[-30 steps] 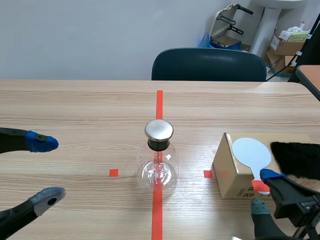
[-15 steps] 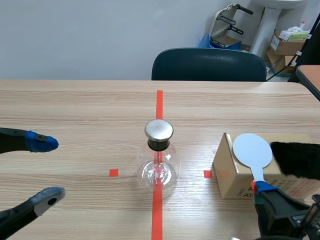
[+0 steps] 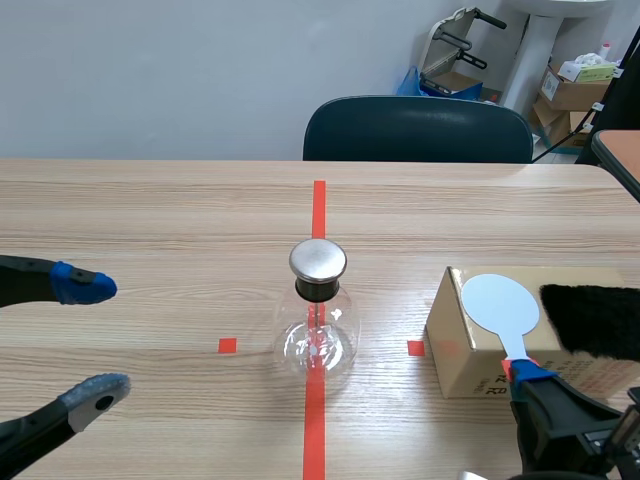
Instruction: Do the electroscope experiment
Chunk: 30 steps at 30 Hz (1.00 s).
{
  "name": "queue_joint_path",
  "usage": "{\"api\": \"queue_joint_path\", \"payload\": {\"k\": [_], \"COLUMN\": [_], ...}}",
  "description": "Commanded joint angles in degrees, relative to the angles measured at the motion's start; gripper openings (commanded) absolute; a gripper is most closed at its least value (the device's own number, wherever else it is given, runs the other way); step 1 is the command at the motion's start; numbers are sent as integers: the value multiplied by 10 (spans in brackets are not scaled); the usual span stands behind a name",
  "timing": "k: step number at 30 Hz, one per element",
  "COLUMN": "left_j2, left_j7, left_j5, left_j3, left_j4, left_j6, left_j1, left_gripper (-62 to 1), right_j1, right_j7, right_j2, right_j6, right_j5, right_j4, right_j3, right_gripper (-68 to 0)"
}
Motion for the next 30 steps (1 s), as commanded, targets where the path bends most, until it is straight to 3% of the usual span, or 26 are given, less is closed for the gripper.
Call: {"api": "queue_joint_path", "payload": {"k": [1, 30], "left_j2": [3, 3], "left_j7": [-10, 3], "left_j5": [-3, -3], "left_j3": [-3, -3], "left_j4": [12, 12], "left_j6": [0, 0], "left_j1": [0, 0], "left_gripper": [-234, -234], "right_j1": [3, 3], "right_j7": [0, 0], "right_j2": [4, 4], "right_j6": [-26, -26], "right_j5": [0, 0], "right_j4": [9, 9], "right_j3": [1, 1], "right_gripper": [-660, -660]}}
